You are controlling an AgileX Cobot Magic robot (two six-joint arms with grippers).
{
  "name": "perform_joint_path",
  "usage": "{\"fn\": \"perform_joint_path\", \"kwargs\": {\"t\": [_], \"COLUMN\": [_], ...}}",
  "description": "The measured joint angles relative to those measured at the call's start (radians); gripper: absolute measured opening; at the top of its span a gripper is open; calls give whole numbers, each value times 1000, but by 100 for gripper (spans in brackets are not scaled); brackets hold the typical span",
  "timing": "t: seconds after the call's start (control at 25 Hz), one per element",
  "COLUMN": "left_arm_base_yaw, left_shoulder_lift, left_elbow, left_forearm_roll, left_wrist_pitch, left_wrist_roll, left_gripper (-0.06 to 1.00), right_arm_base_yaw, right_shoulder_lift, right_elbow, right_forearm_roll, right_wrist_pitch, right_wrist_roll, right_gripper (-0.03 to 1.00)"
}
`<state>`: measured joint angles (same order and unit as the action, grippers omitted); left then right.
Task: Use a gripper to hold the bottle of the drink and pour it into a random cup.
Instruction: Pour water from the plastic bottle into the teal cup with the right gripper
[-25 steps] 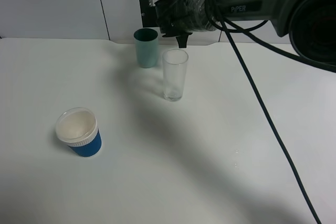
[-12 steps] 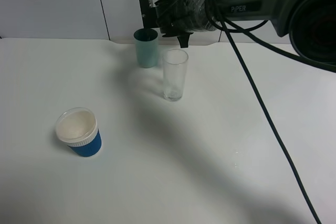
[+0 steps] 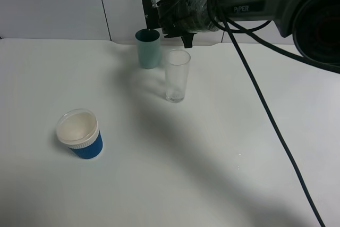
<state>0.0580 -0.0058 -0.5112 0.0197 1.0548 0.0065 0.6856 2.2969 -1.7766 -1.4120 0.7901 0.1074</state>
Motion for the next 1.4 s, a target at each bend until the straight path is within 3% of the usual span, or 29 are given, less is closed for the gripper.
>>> {"fn": "perform_joint_path", "kwargs": {"t": [1.4], "left_arm_base_yaw": [0], "left_shoulder_lift": [0], "left_elbow": [0], "left_forearm_roll": [-1], "left_wrist_pitch": [0], "left_wrist_roll": [1], "left_gripper": [98], "right_arm_base_yaw": [0], "right_shoulder_lift": [0], "right_elbow": [0], "right_forearm_roll": [4], "right_wrist_pitch": [24], "right_wrist_roll": [-50], "right_gripper": [56]}}
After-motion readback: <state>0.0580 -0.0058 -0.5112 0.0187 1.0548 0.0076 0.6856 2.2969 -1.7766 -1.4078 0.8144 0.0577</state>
